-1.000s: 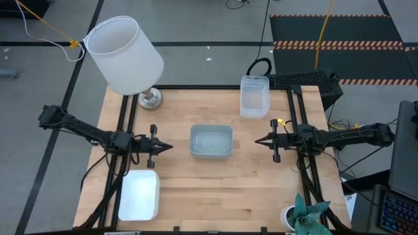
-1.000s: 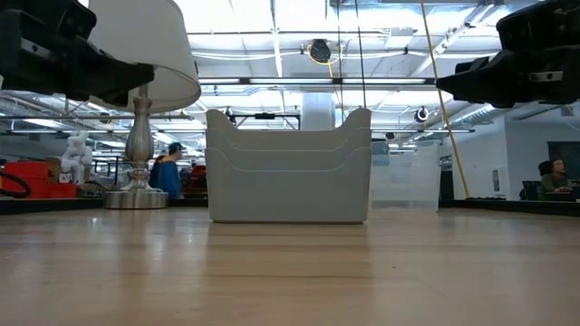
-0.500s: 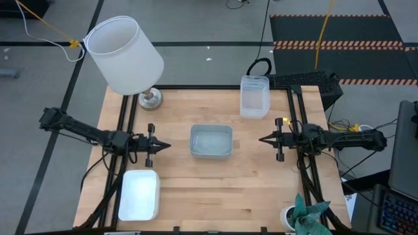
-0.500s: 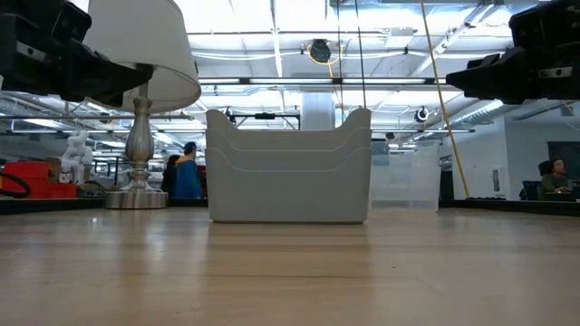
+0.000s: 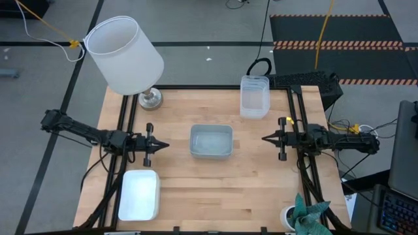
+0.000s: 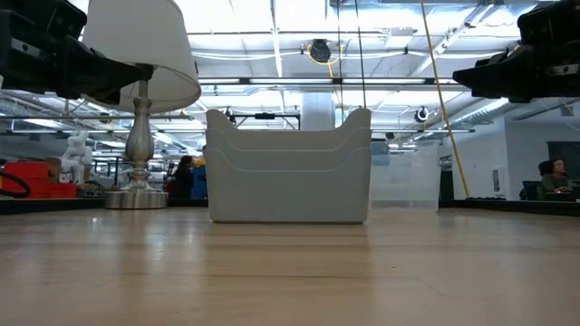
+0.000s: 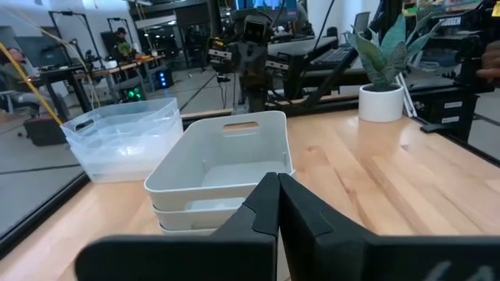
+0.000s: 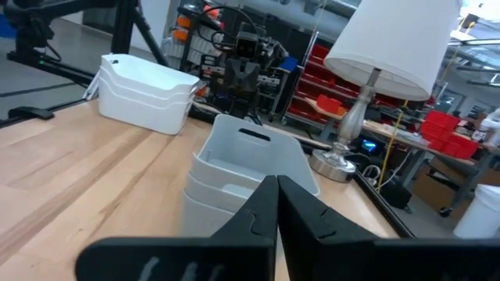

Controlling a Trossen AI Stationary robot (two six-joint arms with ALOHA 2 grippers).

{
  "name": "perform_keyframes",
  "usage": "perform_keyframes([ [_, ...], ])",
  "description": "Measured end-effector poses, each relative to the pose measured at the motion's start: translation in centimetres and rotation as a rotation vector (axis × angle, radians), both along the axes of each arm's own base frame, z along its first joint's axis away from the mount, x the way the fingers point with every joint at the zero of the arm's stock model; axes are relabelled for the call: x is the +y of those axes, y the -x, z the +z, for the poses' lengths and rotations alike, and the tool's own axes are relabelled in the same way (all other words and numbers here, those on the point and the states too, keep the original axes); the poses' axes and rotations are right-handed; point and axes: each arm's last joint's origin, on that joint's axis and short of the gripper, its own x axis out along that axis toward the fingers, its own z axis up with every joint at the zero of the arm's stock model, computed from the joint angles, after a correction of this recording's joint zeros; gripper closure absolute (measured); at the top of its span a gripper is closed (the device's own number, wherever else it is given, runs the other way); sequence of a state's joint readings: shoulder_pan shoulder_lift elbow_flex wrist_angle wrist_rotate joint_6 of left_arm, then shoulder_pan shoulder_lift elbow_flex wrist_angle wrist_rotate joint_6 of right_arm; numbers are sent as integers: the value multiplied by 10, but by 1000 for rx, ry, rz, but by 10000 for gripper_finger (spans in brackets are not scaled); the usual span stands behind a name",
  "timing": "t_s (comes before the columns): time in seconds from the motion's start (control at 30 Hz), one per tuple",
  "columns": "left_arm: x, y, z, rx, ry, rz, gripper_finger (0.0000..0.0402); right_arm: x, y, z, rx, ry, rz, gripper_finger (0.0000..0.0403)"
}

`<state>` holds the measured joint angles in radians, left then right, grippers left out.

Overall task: Stack baskets by color
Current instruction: Return to Home Position

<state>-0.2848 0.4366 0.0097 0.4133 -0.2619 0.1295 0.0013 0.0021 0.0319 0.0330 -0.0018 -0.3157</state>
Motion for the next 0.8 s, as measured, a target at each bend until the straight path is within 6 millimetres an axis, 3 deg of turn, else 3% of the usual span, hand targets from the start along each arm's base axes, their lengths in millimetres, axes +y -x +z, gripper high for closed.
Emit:
perform_keyframes([
  [0.8,0,0,-2,18,4,0,394,0,0,0,4,40,-2,403],
])
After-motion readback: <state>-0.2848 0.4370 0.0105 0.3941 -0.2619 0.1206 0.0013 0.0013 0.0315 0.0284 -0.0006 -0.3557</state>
